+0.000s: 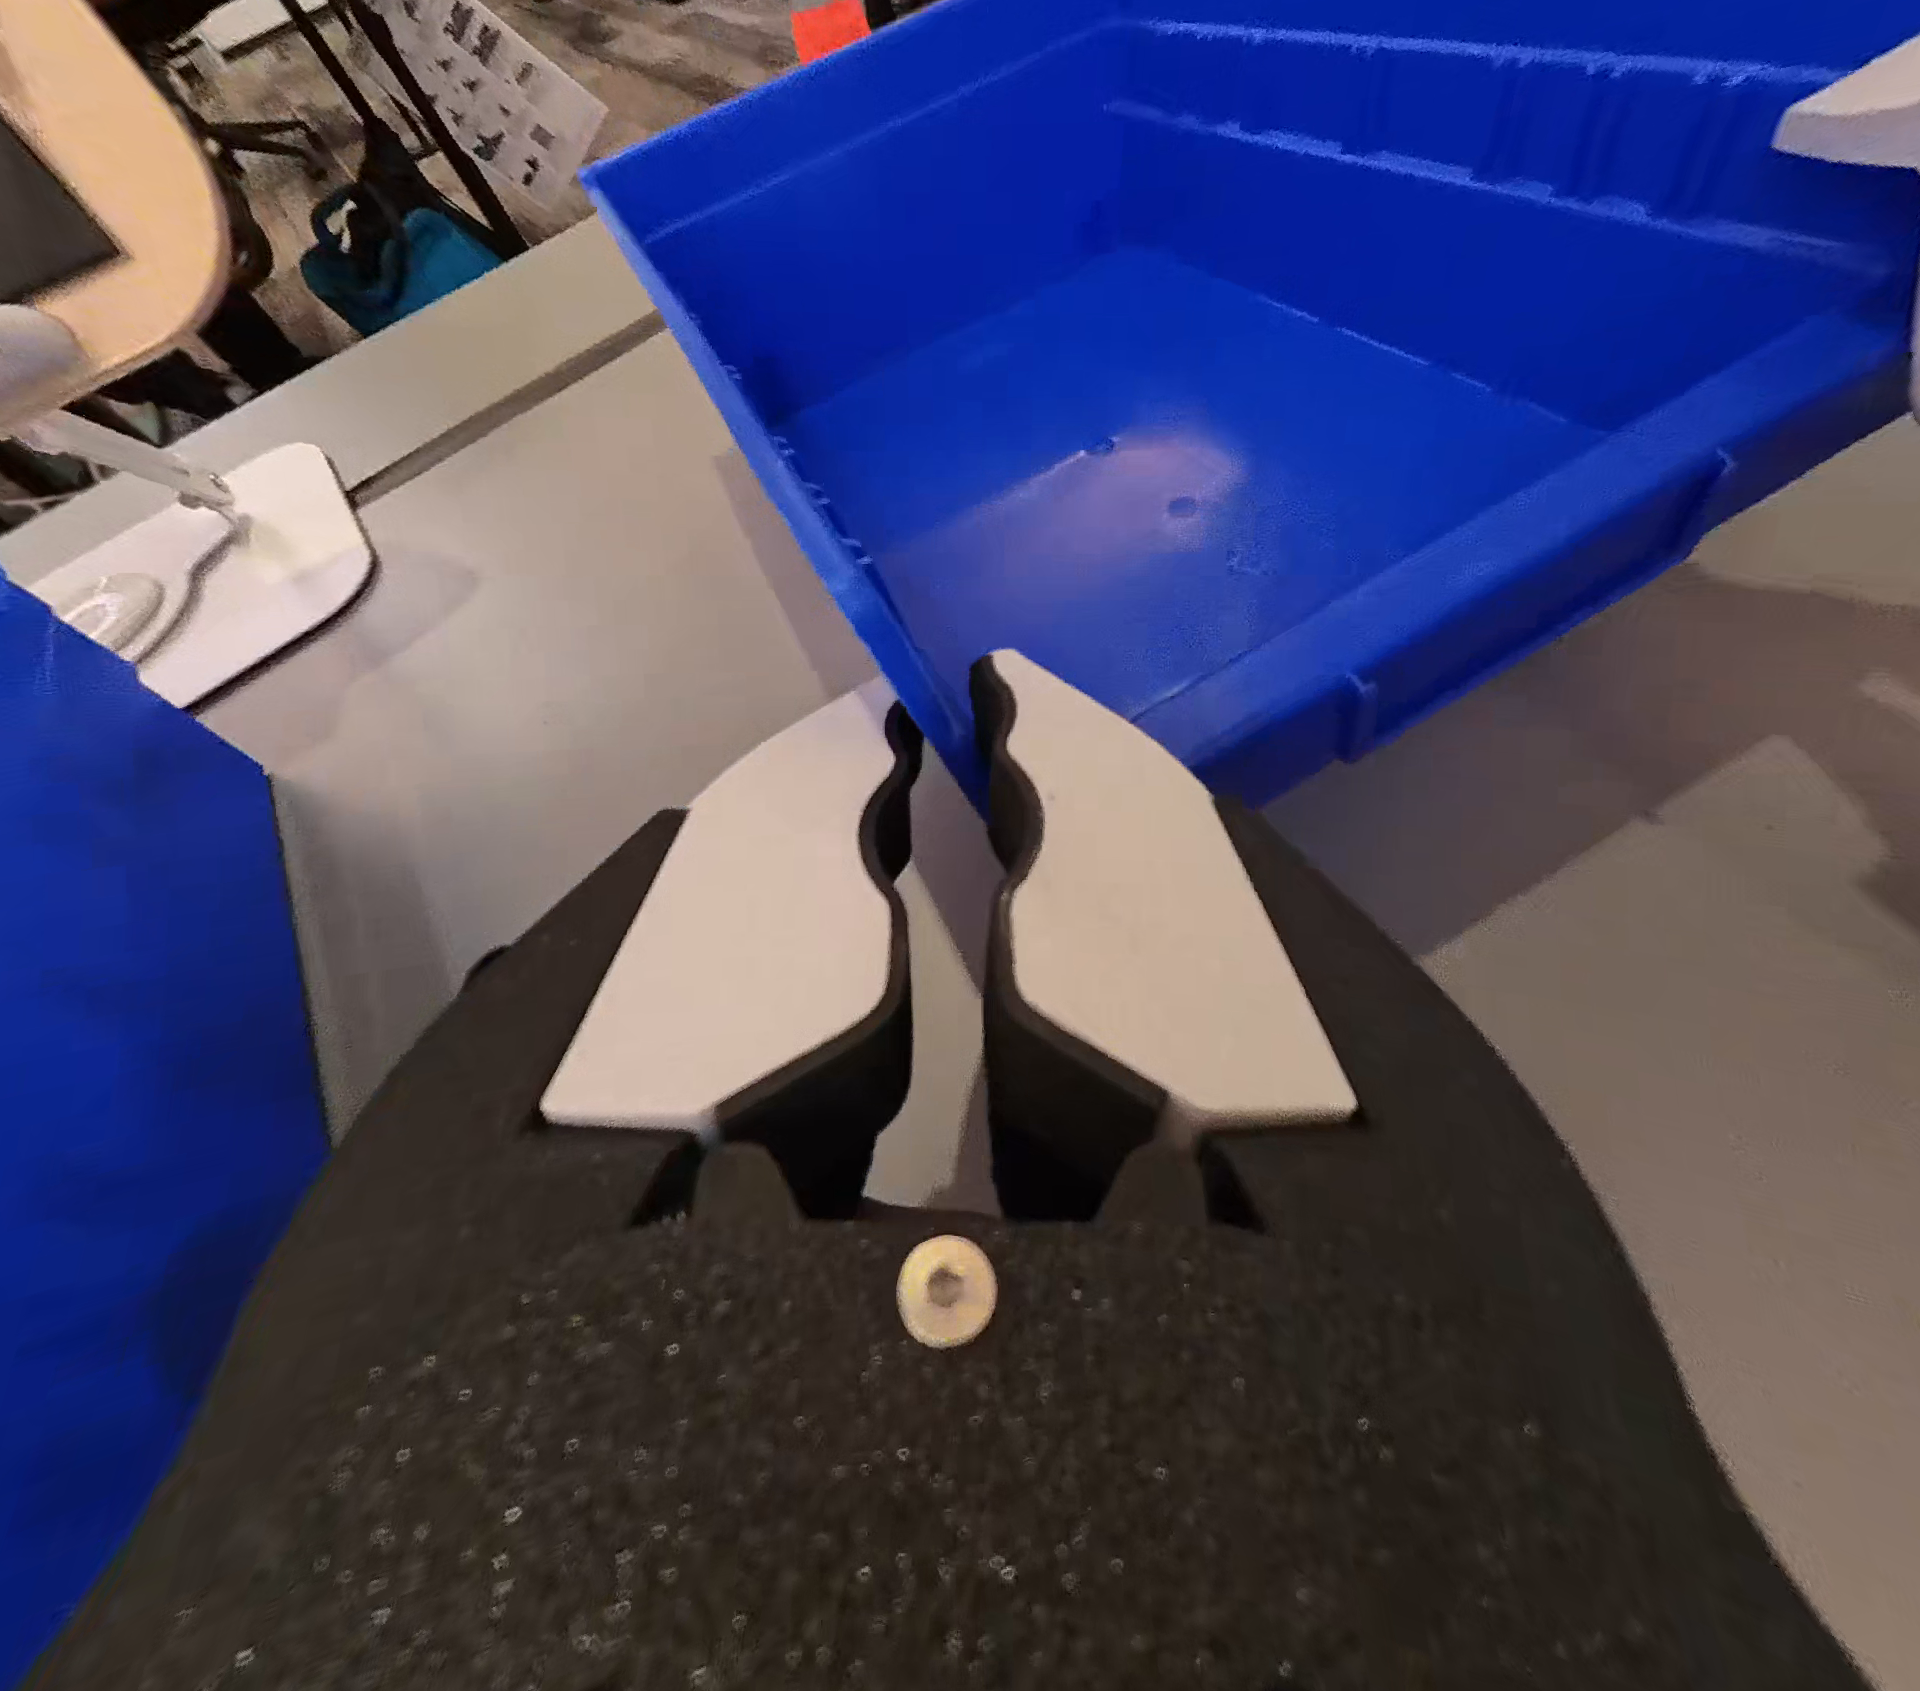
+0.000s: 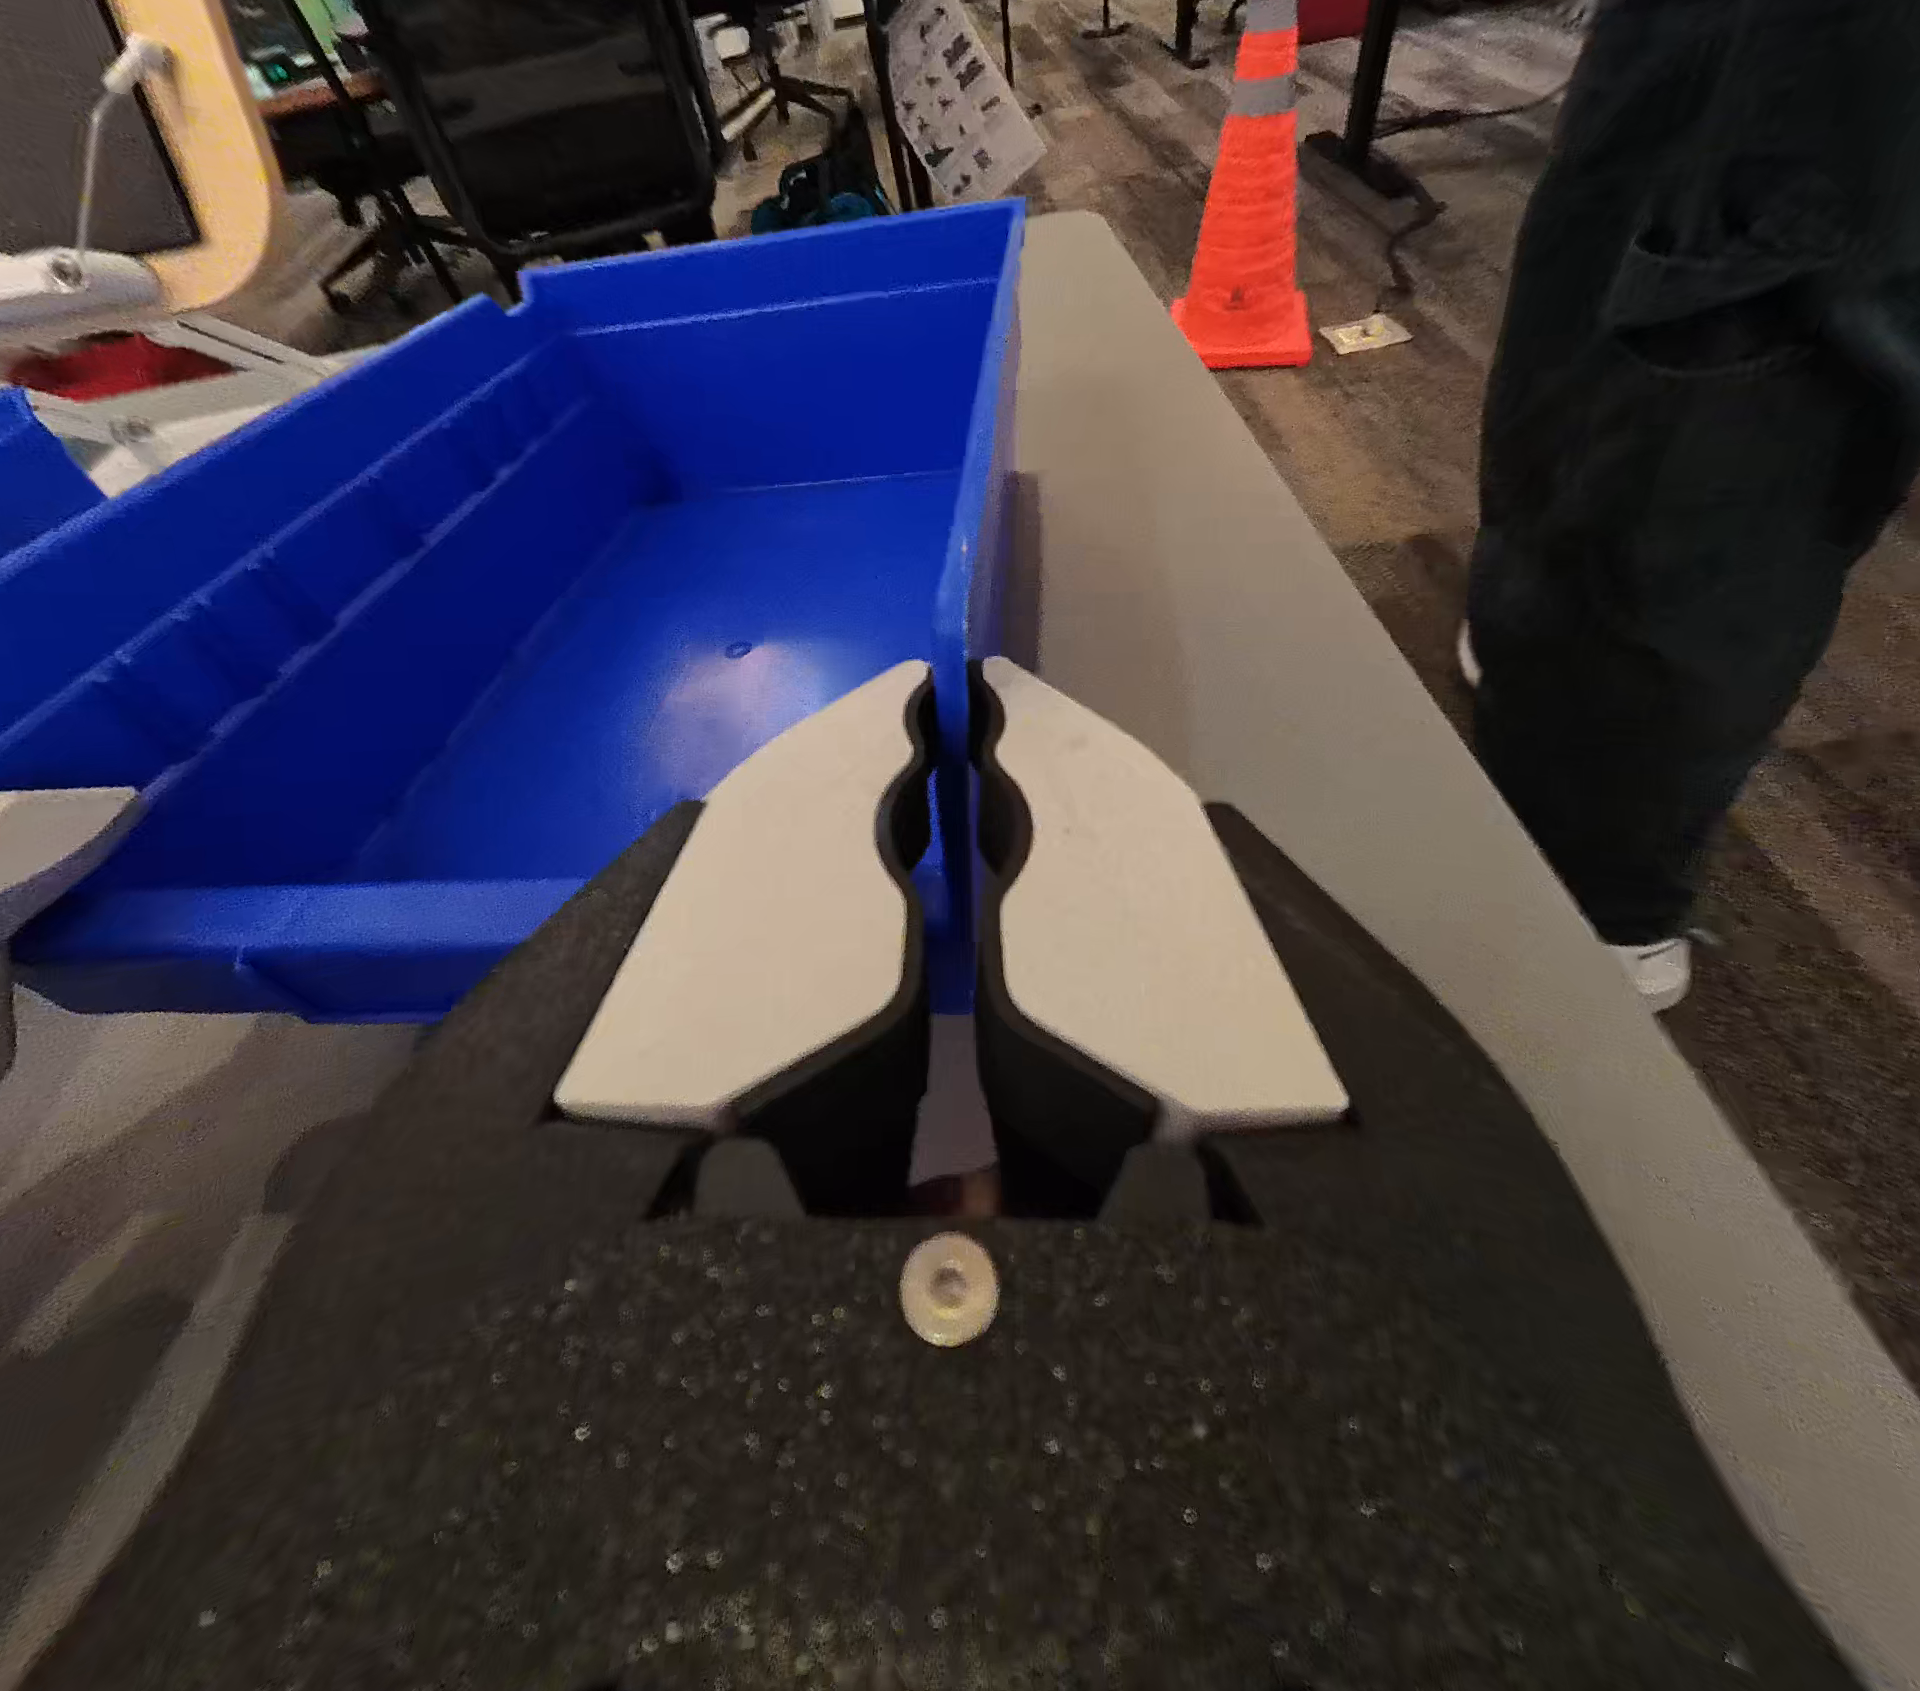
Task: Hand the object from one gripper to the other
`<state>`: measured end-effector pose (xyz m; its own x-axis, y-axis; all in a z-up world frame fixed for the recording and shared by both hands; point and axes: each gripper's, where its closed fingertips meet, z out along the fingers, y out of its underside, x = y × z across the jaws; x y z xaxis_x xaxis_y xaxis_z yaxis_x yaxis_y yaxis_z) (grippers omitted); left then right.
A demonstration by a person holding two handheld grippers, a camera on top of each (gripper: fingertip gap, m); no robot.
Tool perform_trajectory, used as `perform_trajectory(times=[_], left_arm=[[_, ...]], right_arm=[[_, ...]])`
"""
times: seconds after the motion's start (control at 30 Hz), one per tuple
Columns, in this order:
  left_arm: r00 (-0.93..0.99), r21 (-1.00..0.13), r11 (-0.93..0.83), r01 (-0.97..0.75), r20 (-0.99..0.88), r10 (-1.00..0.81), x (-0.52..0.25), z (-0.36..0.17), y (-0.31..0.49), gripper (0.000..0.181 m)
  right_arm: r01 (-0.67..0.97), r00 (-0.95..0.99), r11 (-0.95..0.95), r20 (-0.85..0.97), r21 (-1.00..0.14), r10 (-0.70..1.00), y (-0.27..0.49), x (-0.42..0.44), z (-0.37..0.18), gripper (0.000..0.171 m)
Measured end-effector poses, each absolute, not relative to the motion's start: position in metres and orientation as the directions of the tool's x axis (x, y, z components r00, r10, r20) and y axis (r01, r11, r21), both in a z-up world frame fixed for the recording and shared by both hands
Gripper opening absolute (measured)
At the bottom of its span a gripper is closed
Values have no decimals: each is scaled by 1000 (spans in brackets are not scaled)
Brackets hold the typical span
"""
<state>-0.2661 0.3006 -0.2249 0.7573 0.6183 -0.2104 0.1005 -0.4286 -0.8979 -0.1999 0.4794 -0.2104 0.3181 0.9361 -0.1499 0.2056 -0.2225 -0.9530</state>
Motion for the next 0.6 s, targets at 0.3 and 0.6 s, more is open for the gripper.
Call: perform_trajectory(times=[0.3,0.6], left_arm=[[822,-879,-441,183,-109,559,-249,-251,304,19],[910,-959,-190,210,120,398,-232,-167,222,37]], right_arm=[[248,348,-399,-303,-883,887,490,-215,-241,5],[108,392,-320,-256,-941,884,493,-182,-203,31]])
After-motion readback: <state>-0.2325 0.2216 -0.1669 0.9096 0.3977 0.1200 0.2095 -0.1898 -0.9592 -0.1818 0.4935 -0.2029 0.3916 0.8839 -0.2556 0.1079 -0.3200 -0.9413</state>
